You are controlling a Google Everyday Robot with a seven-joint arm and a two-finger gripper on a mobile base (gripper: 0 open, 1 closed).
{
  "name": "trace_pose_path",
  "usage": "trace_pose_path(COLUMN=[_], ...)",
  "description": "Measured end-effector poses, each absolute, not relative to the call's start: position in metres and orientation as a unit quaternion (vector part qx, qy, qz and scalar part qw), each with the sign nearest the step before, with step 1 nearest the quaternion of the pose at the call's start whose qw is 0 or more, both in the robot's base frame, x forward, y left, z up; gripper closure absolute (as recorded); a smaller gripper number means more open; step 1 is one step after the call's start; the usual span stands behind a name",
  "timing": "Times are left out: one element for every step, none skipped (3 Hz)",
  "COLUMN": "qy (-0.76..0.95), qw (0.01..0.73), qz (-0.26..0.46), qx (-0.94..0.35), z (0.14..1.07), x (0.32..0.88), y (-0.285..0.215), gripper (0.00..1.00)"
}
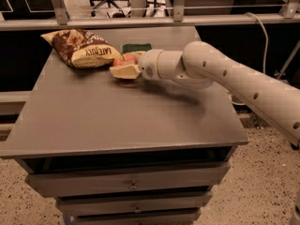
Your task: Move apple near brown chip bag
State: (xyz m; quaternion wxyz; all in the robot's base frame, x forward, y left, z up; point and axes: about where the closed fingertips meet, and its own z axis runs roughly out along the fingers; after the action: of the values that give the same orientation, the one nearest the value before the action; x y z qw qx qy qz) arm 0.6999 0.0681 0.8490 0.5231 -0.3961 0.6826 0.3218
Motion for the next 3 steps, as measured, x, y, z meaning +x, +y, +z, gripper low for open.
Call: trace_pose_path(qy=[0.683, 0.678, 0.661], qw=[0.523, 0.526, 0.536], qz=[0.322, 0.325, 0.338], qx=[-0.396, -0.397, -0.402], z=[0.849, 0.850, 0.852], x=[0.700, 0.700, 0.699], y=[0.068, 0.071, 0.083], gripper=[0.20, 0.00, 0.00])
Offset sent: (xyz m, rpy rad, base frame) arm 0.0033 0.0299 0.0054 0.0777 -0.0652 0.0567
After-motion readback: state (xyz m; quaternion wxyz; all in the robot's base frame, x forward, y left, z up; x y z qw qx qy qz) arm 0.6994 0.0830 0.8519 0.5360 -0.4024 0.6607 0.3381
